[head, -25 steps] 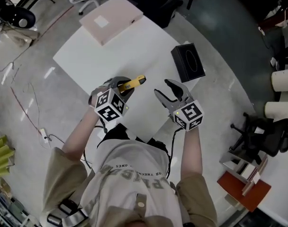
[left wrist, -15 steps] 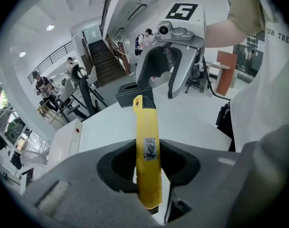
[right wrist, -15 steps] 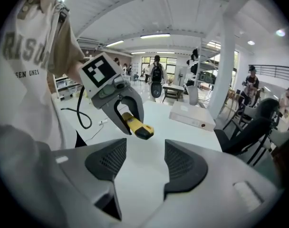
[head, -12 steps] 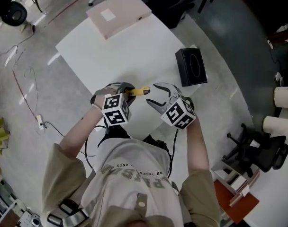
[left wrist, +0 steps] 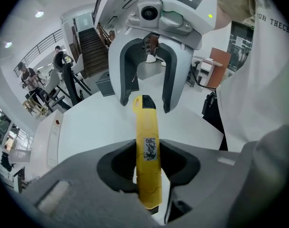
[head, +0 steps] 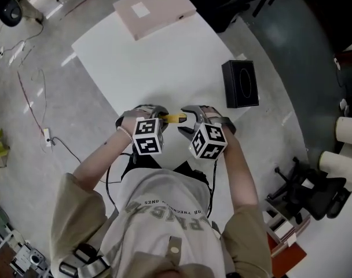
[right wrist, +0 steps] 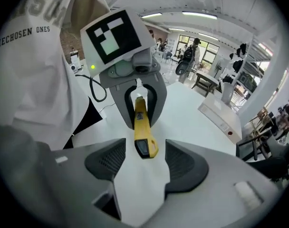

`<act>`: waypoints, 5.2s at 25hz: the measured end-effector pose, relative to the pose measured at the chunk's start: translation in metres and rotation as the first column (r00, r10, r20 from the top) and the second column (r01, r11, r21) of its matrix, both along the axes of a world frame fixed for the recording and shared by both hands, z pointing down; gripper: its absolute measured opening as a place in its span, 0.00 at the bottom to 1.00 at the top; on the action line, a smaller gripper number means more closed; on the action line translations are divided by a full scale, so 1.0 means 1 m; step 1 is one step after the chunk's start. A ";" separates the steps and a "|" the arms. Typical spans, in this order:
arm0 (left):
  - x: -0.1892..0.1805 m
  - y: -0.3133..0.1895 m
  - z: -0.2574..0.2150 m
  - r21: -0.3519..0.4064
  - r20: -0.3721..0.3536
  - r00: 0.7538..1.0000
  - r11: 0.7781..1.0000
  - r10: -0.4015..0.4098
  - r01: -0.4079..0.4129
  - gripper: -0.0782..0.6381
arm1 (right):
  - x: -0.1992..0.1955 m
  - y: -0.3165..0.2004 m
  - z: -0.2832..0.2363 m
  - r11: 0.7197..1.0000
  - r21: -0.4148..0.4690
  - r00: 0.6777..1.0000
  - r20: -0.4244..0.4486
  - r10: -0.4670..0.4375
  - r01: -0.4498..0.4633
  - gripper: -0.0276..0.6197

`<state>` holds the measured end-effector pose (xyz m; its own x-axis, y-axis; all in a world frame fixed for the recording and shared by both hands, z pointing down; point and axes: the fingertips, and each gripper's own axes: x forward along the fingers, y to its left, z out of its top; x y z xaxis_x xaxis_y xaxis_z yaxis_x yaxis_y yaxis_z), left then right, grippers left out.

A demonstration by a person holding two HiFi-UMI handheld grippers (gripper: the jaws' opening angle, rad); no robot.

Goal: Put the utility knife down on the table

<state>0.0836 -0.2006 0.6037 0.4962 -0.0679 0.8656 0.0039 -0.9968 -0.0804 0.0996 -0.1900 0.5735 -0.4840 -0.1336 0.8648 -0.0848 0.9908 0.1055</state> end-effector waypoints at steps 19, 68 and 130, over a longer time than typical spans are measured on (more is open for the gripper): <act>-0.009 0.024 0.054 -0.063 0.080 0.997 0.998 -0.004 0.009 0.28 | -0.006 0.024 0.068 0.995 0.000 0.990 -0.099 -0.098 0.099 0.36; -0.013 0.048 0.090 -0.046 0.105 0.994 0.999 -0.004 0.009 0.29 | -0.015 0.049 0.098 0.984 -0.005 0.980 -0.087 -0.180 0.180 0.27; -0.036 0.040 0.098 -0.163 0.058 0.997 0.984 -0.056 0.065 0.39 | 0.000 0.044 0.128 0.980 -0.127 0.981 -0.095 -0.169 0.156 0.27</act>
